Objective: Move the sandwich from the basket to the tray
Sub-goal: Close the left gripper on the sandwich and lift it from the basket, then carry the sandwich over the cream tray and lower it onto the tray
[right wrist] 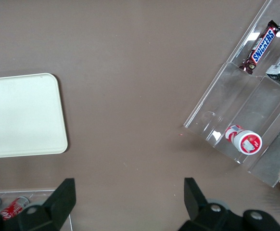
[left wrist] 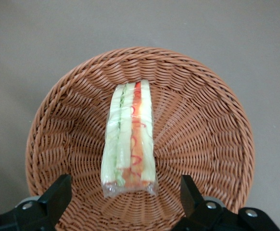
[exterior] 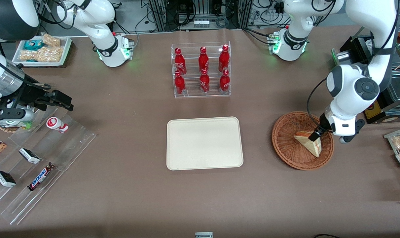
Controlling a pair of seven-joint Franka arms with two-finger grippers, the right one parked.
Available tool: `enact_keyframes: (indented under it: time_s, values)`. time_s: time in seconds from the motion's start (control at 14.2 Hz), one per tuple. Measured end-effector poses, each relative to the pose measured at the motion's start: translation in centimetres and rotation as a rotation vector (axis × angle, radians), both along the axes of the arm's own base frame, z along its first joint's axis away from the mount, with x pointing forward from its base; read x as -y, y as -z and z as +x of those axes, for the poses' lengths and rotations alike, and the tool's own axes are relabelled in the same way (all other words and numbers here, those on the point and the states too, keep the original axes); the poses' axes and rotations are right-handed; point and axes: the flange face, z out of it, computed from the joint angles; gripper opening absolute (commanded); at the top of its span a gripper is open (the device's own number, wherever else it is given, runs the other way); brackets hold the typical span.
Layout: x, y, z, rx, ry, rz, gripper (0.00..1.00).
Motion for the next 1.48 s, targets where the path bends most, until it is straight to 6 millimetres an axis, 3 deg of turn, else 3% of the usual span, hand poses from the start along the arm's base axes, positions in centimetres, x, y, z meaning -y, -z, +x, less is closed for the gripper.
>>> enact_keyframes:
  time_s: [0.07,0.28,0.35,0.56,0.78,0.92,1.06,1.48]
  values:
    - [-0.4,0.8,0.1,-0.003,-0.022,0.0,0.89]
    - [-1.0,3.0,0.6,-0.028,-0.043,0.002,0.25]
    - [-1.0,3.4,0.8,-0.033,-0.045,0.002,0.13]
    - [-0.7,3.1,1.2,-0.037,-0.077,0.0,0.12]
    - [1.2,-0.4,3.2,-0.101,-0.058,0.006,0.1]
    - [5.2,-4.2,5.0,-0.128,0.004,0.015,0.11]
    - [10.6,-6.1,6.1,-0.127,0.087,0.02,0.11]
    - [30.0,-2.8,5.6,-0.094,0.38,0.027,0.11]
